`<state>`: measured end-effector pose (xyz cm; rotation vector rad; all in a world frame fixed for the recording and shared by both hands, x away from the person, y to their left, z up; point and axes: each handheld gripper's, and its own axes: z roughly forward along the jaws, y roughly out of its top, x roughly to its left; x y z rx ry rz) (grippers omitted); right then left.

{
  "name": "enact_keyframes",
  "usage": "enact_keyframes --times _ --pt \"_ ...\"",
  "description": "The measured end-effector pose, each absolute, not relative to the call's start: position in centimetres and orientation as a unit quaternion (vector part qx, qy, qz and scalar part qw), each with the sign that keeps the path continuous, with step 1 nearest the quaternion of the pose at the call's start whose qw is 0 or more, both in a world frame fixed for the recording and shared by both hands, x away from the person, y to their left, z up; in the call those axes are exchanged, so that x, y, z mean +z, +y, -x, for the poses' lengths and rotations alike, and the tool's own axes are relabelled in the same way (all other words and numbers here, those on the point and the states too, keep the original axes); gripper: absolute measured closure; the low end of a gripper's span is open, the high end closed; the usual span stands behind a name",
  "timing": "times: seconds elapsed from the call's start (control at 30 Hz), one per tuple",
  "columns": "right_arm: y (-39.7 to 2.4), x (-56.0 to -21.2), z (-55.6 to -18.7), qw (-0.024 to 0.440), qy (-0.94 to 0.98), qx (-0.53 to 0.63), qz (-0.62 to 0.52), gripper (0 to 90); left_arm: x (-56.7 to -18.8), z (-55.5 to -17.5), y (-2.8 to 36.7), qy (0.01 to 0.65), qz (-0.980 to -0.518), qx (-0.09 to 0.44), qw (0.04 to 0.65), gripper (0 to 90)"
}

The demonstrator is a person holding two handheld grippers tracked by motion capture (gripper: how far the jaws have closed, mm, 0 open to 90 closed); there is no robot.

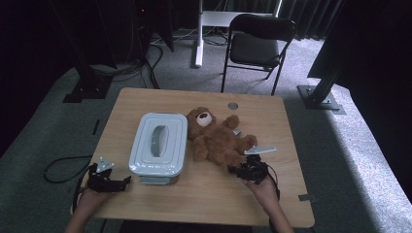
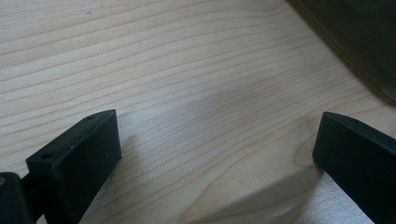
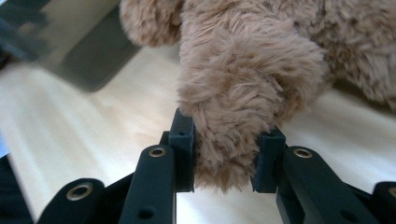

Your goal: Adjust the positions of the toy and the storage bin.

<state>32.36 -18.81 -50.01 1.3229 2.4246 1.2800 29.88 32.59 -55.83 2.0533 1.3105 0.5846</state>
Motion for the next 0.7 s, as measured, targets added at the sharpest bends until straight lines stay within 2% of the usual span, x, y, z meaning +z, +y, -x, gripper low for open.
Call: enact_keyframes --times 0.23,0.37,0.4,0.43,0.47,0.5,0.53,0.7 --pt "-15.6 -50.0 -31.2 0.004 0.808 0.433 -0.401 65.8 -55.8 -29.9 32.6 0.497 -0.779 0.222 0.313 1.5" --pt "-15.1 -49.9 -31.4 -0.017 0.809 0.439 -0.389 58.8 -55.8 -29.9 32.6 0.497 -0.779 0.222 0.313 1.5" --pt "-15.5 -49.4 -31.5 -0.011 0.804 0.447 -0.393 51.6 -55.8 -29.9 32.6 0.497 -0.778 0.222 0.313 1.5" --pt "-15.5 -49.4 -31.5 -0.011 0.804 0.447 -0.393 51.6 -55.8 -29.9 32.6 0.497 -0.778 0.222 0.313 1.5" --pt "-16.2 -48.6 -31.6 0.005 0.796 0.458 -0.396 45.1 -55.8 -29.9 32.6 0.497 -0.779 0.222 0.313 1.5" --pt "-16.2 -48.6 -31.6 0.005 0.796 0.458 -0.396 45.1 -55.8 -29.9 32.6 0.497 -0.779 0.222 0.313 1.5" --pt "-17.0 -47.7 -31.8 0.027 0.782 0.473 -0.404 39.5 -55.8 -29.9 32.6 0.497 -0.779 0.222 0.313 1.5" --pt "-18.3 -46.1 -33.2 0.058 0.763 0.490 -0.417 30.8 -55.8 -29.9 32.6 0.497 -0.779 0.222 0.313 1.5"
